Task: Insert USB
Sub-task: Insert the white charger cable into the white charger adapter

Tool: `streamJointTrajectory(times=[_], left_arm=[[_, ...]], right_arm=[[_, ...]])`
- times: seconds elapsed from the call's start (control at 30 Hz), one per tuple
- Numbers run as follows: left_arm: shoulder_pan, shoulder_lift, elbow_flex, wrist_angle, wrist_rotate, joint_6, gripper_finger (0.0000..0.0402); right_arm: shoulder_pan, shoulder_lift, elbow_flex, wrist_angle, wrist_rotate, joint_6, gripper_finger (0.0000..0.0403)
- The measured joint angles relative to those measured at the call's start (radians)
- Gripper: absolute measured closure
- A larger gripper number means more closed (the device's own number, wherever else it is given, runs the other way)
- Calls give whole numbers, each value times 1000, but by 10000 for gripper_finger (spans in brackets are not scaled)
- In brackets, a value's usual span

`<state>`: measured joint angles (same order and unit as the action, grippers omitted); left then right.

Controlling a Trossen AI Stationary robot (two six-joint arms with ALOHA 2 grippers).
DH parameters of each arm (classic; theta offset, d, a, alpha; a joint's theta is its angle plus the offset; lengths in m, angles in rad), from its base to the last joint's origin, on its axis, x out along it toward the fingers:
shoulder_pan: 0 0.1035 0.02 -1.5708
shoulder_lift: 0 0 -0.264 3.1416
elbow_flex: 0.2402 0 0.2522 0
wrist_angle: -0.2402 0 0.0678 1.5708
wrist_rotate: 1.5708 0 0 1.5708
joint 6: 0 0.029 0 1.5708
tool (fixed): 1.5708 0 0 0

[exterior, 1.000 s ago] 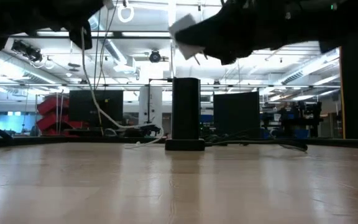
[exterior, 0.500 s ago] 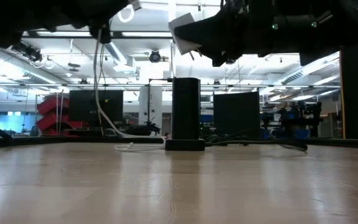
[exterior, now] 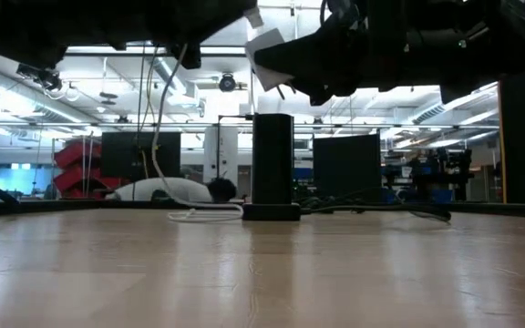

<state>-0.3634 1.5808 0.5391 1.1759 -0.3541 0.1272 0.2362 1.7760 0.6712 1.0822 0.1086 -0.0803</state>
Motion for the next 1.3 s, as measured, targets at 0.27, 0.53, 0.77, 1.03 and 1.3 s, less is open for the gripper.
streamJointTrajectory(times=[0.27, 0.53, 0.77, 1.03, 1.3], left_arm=[[9, 15, 2, 5, 0, -8, 401], [10, 16, 2, 11, 0, -8, 401], [12, 16, 2, 25, 0, 0, 401], [16, 16, 2, 31, 2, 7, 401], [16, 15, 3, 26, 5, 26, 401]], right_arm=[[5, 0, 0, -1, 0, -8, 338], [5, 1, 0, 4, 1, -2, 338], [5, 1, 0, 18, -5, -2, 338], [5, 1, 0, 23, -7, 0, 338], [-5, 2, 0, 44, -52, 62, 338]])
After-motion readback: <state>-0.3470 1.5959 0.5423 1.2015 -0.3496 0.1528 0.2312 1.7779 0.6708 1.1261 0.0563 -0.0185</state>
